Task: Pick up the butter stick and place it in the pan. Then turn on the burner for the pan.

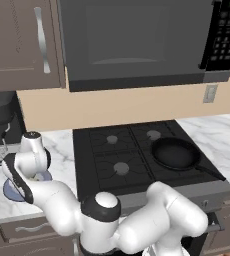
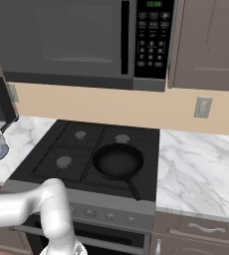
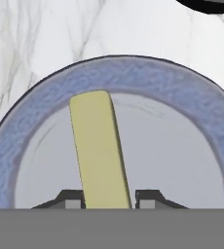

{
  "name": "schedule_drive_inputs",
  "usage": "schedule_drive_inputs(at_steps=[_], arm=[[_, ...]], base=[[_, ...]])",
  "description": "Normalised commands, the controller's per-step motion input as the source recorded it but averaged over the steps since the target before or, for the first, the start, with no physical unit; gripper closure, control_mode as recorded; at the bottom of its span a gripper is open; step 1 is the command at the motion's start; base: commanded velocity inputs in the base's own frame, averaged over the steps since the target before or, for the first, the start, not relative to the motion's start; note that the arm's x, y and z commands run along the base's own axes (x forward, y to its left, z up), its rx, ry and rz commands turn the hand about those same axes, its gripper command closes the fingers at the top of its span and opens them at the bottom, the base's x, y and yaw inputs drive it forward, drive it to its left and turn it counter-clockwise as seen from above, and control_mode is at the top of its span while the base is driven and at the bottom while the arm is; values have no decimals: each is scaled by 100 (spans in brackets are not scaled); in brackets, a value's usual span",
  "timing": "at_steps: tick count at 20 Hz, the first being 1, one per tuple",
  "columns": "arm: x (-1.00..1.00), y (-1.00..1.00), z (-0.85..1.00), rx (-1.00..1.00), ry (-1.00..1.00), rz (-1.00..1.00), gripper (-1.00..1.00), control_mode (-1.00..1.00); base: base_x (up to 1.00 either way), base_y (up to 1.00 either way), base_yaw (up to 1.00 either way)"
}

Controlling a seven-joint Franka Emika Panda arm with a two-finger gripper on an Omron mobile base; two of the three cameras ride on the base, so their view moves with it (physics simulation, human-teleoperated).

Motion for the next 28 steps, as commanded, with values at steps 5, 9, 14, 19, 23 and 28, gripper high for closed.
schedule_drive_inputs(at_steps=[5,9,14,19,23,28], arm=[[0,0,0,0,0,0,100,-100],[0,0,0,0,0,0,100,-100],[-4,-8,29,0,0,0,100,-100],[-21,-27,61,0,0,0,100,-100],[-20,-46,59,0,0,0,100,-100],[-19,-68,42,0,0,-2,100,-100]], base=[[0,0,0],[0,0,0],[0,0,0],[0,0,0],[0,0,0],[0,0,0]])
